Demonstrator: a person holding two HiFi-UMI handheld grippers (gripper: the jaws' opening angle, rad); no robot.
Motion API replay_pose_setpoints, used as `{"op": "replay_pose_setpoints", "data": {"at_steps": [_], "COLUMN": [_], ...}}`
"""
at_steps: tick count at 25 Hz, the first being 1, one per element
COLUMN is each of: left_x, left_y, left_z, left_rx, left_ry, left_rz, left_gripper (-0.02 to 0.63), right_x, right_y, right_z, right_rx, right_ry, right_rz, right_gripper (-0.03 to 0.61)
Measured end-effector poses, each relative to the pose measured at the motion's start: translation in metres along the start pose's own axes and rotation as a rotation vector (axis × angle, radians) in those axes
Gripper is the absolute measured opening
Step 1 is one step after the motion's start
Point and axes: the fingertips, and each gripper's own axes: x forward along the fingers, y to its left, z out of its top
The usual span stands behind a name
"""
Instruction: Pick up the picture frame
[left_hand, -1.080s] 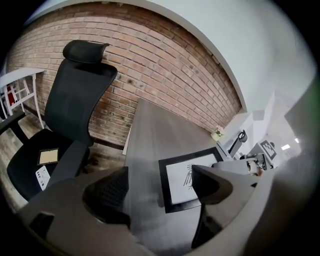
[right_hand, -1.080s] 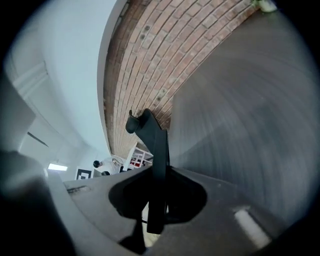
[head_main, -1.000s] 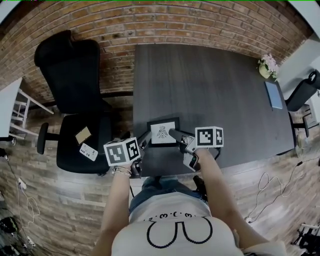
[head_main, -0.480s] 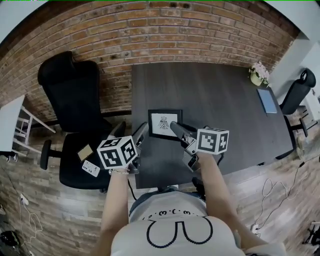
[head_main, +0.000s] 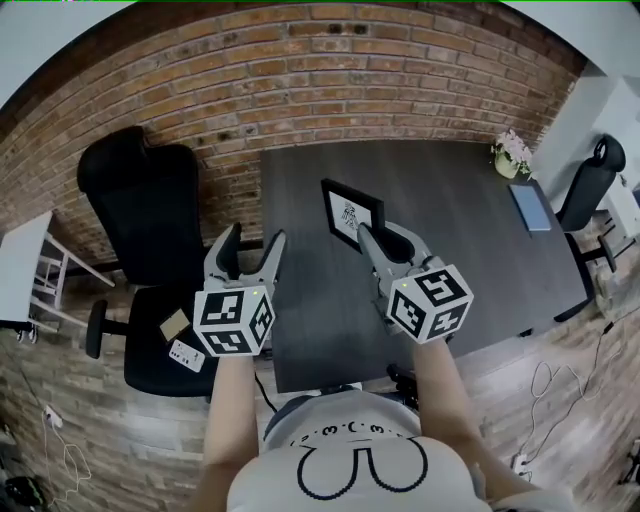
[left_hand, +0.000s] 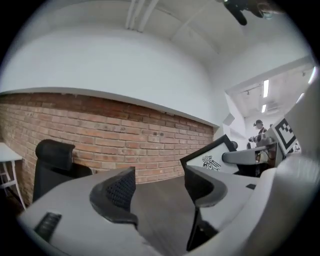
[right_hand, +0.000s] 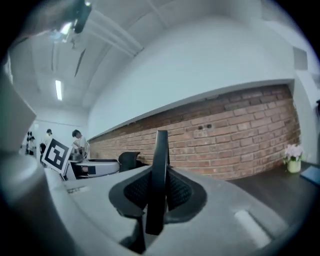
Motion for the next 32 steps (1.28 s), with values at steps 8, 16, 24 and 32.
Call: {"op": "replay_pose_setpoints", "data": {"at_steps": [8, 16, 24, 32], "left_x": [-0.010, -0.016, -0.017, -0.016], "left_y": [0.004, 0.000, -0.006, -0.010], "left_z": [0.034, 0.058, 0.066, 0.066], "left_rx": [0.098, 0.117, 0.137, 0.134], "left_ry": [-0.125, -0.191, -0.213, -0.205], "left_rz": [0.077, 0.066, 0.059, 0.049], "left_gripper": [-0.002, -0.002, -0.002, -0.002], "right_x": [-0.014, -0.025, -0.032, -0.035], "right_y": [0.002, 0.003, -0.003, -0.002], "right_z": [0.044, 0.067, 0.078, 0.078], "right_rx": [-0.232, -0.259, -0.257, -0.254], "right_ry": [-0.111, -0.200, -0.221, -0.226], "right_rz": [-0.104, -0.156, -0.186, -0.185], "right_gripper": [0.043, 0.043, 0.043, 0.043]}}
